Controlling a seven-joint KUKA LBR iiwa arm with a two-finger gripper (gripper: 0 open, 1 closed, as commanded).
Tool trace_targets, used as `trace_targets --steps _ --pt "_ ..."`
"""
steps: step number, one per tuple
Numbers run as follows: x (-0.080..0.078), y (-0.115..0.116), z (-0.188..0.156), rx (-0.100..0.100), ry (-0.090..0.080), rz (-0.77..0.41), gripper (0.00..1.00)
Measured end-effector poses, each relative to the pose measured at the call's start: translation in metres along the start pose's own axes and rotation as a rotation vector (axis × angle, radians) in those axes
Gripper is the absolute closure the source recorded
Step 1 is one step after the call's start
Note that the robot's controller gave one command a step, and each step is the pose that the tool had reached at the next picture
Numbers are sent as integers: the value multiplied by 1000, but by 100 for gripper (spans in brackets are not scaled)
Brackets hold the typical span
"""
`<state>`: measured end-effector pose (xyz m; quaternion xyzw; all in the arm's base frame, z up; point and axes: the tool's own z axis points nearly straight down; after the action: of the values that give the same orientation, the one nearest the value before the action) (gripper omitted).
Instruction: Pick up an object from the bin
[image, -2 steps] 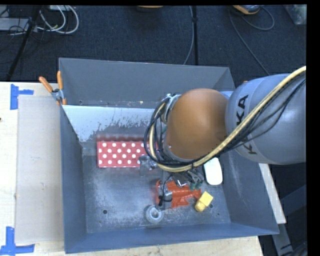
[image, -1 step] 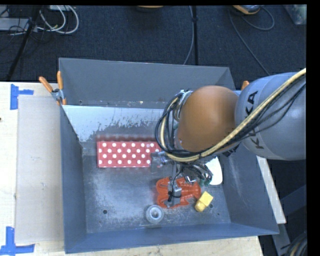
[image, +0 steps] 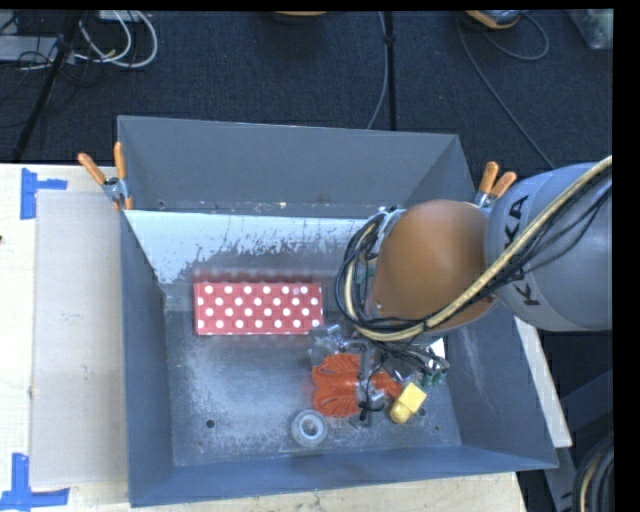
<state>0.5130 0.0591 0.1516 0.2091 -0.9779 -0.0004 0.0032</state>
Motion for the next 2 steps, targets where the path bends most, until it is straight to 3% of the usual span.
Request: trace_targets --steps 1,2 --pt "13 -26 30 2 6 -164 0" --pt "1 -33 43 -1 5 -222 0"
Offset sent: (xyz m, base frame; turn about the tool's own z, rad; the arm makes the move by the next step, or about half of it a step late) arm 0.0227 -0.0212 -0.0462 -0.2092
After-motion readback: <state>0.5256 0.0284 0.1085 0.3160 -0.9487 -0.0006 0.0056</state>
